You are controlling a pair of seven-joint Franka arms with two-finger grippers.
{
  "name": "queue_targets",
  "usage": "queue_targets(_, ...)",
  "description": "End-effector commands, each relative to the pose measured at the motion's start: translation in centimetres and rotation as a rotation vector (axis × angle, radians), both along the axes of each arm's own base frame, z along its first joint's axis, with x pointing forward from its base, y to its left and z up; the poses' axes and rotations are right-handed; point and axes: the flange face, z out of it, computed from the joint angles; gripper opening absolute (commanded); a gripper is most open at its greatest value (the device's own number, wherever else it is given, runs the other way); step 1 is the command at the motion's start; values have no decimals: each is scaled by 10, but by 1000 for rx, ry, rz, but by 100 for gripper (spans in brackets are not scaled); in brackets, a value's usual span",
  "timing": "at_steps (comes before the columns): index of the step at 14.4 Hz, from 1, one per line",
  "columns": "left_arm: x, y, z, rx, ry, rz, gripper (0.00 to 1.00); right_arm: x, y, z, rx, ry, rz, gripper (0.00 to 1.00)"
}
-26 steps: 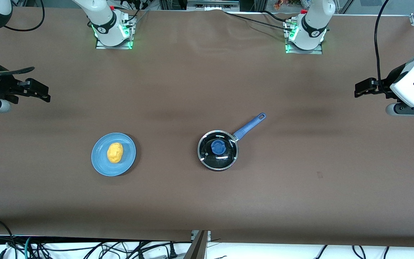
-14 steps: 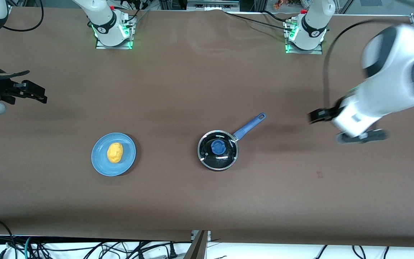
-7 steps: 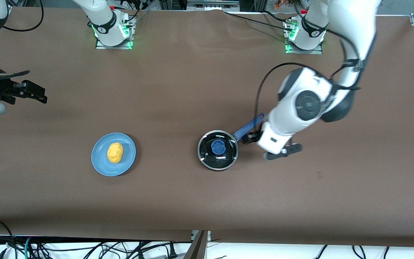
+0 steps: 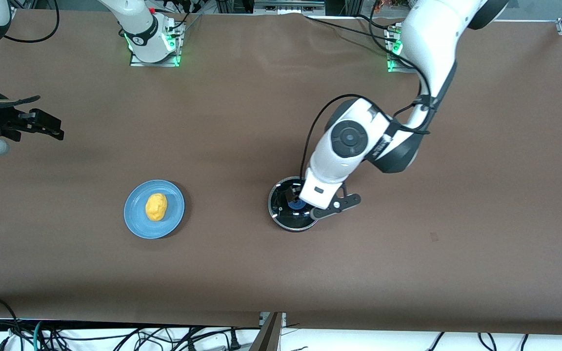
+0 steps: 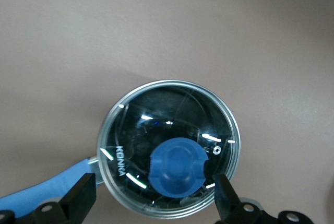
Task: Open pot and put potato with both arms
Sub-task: 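Grasp the lid knob with the left gripper while the right gripper reaches the potato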
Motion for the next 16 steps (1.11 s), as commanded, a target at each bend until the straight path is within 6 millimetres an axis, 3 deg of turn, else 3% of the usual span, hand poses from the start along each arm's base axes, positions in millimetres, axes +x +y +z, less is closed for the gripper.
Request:
queue_targets(1,-3,-34,-23,78,-60,-35,100,19,1,-37,-6,61,8,100)
queue_targets(3,-8,-41,-29,91,-64,-52,100,22,2,-51,0,87,4,100)
queue_targets(4,-10,-44,-31,100,-68,-62,100,33,7,-90,-6,145,10,100)
queue_targets(5,-13,-48,-33,110,-74,-76,100,44,11,-144,-11,239,4,100)
queue_targets(7,-15,-50,-41,135,-89,-109,100,55,17,-172,52,237,4,100)
queue_targets(9,-15,-51,-43,133,-95,-122,99,73,49,-208,92,175,10,100)
queue_targets(10,-15,-50,-44,135,-95,-123,93,83,65,-240,89,152,26,100)
queue_targets(13,-16,-50,-47,140,-92,-134,79,97,96,-309,72,104,-41,100)
queue_targets(15,-17,-49,-50,145,-87,-153,72,98,119,-338,55,80,-30,100)
queue_targets(16,-16,-49,-49,145,-88,-153,67,99,114,-346,44,78,-28,100)
